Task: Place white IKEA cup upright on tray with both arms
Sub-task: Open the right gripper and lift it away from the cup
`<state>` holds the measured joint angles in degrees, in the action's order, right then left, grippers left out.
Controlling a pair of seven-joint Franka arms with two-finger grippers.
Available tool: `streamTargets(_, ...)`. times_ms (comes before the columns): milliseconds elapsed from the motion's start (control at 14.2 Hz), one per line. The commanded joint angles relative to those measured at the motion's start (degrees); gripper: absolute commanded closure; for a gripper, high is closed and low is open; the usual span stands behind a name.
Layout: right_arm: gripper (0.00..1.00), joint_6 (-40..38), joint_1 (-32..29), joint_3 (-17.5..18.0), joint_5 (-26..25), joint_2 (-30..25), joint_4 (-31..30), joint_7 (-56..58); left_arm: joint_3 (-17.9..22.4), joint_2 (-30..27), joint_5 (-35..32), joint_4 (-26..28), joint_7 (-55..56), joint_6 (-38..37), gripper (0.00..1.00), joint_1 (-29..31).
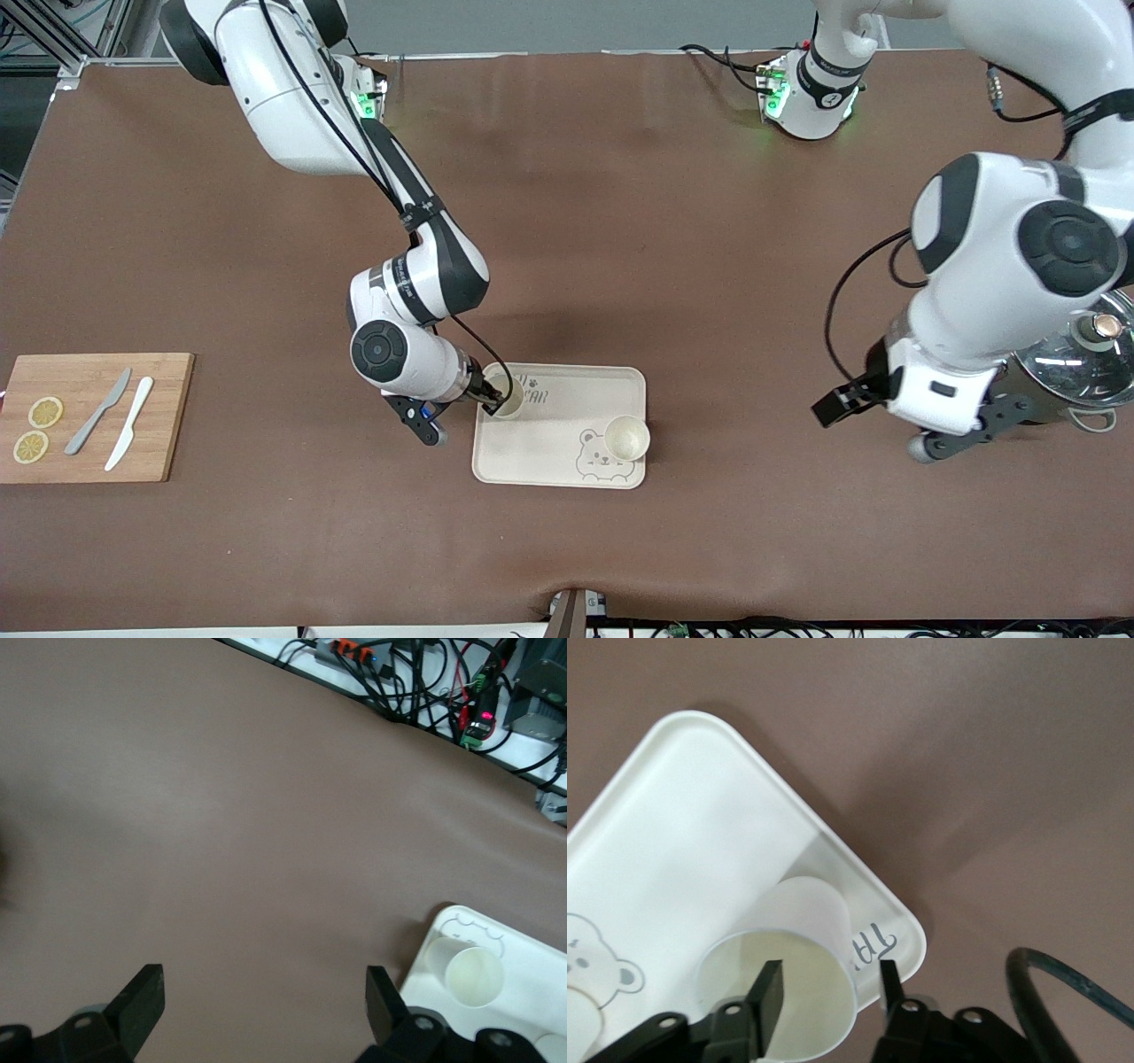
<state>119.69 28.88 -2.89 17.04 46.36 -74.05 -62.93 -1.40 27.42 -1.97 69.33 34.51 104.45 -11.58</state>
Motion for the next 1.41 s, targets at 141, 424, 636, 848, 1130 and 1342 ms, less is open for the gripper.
streamTargets(141,0.00,-14.9,-2.2,-1.9,0.4,-2.2,7.4,0.0,-0.4,-6.8,-1.1,1.8,-8.0,-6.8,0.00,4.8)
streamTargets(424,0.00,-20.1,-7.3,-1.9,0.2,-10.9,6.0,5.7,-0.5,-9.6,-0.6,1.8,-12.9,-10.3,0.00,8.1)
streamTargets(636,0.00,-24.8,-10.0,-2.5,-2.4,-18.7,2.2,12.9,-0.5,-11.5,-0.5,2.1,-15.3,-11.3,0.00,9.3)
streamTargets(848,0.00,-26.0,-13.8,-2.6,-3.9,-28.0,-7.2,19.2,-0.6,-12.7,-0.4,2.3,-15.4,-13.6,0.00,9.6)
streamTargets(1130,0.00,-26.1,-19.2,-2.6,-6.7,-36.2,-15.8,33.1,-1.0,-16.1,-0.1,3.9,-14.9,-15.3,0.00,9.2)
streamTargets(1342,0.00,-26.5,-23.6,-2.6,-9.1,-40.6,-18.8,45.8,-1.2,-18.6,0.6,6.5,-15.4,-15.4,0.00,9.6)
